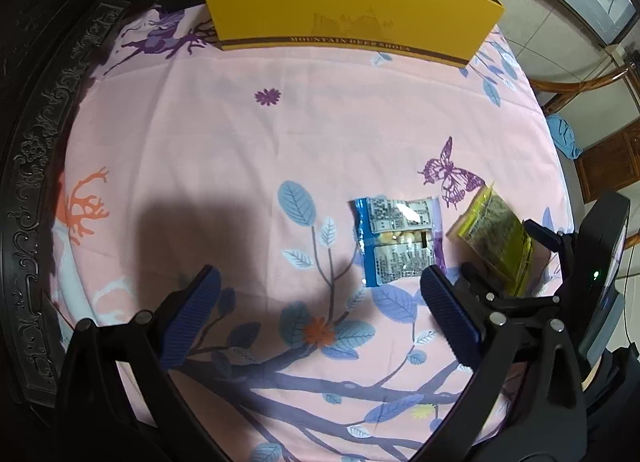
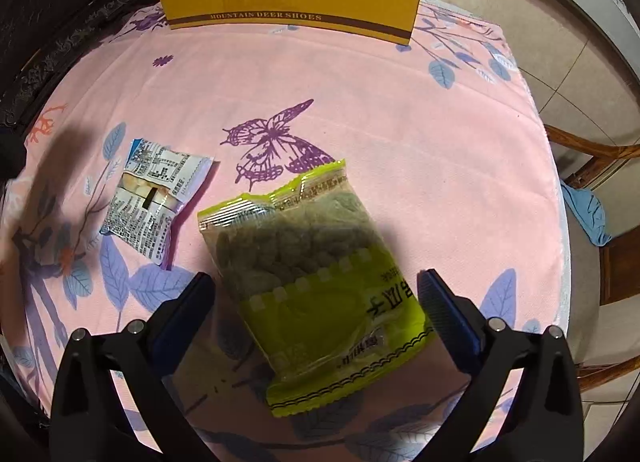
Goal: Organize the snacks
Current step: 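Grasp the green seaweed bag with the right tool while the left tool grasps the clear biscuit packs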
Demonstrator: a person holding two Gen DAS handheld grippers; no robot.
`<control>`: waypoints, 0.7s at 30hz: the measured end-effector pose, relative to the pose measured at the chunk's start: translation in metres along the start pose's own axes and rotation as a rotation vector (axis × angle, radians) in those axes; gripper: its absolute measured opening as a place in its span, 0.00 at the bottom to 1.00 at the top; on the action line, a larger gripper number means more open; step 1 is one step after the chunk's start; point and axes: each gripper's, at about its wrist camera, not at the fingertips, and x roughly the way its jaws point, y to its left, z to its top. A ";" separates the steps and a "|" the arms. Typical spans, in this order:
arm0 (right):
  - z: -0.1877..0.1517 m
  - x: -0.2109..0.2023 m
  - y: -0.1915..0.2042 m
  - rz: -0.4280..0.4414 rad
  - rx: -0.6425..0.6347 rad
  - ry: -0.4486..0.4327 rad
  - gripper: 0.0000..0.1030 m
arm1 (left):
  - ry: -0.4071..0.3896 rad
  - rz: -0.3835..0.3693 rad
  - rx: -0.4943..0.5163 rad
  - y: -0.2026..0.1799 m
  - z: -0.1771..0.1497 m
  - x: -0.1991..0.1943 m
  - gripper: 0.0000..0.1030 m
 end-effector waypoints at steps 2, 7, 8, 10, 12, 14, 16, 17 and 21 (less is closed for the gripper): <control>0.002 -0.005 -0.003 -0.006 0.023 -0.017 0.71 | 0.012 -0.003 0.005 -0.004 -0.003 0.006 0.98; -0.002 -0.012 -0.020 -0.026 0.072 -0.005 0.62 | 0.029 0.003 0.044 -0.022 -0.009 0.021 0.98; -0.005 -0.014 -0.025 -0.042 0.093 -0.004 0.62 | 0.032 0.005 0.049 -0.027 -0.010 0.026 0.98; -0.010 -0.017 -0.032 -0.060 0.128 -0.003 0.62 | 0.040 -0.006 0.040 -0.033 -0.008 0.035 0.98; -0.014 -0.019 -0.035 -0.069 0.143 -0.002 0.62 | 0.045 -0.013 0.019 -0.039 -0.004 0.046 0.98; -0.014 -0.019 -0.034 -0.073 0.145 -0.004 0.63 | 0.060 -0.004 0.000 -0.045 0.000 0.059 0.98; -0.015 -0.019 -0.035 -0.070 0.150 -0.002 0.63 | 0.083 0.004 -0.015 -0.052 0.003 0.073 0.98; -0.015 -0.019 -0.036 -0.069 0.150 -0.002 0.63 | 0.092 0.010 -0.020 -0.055 0.003 0.078 0.98; -0.016 -0.018 -0.036 -0.071 0.158 -0.003 0.64 | 0.066 0.052 -0.013 -0.063 0.003 0.089 0.98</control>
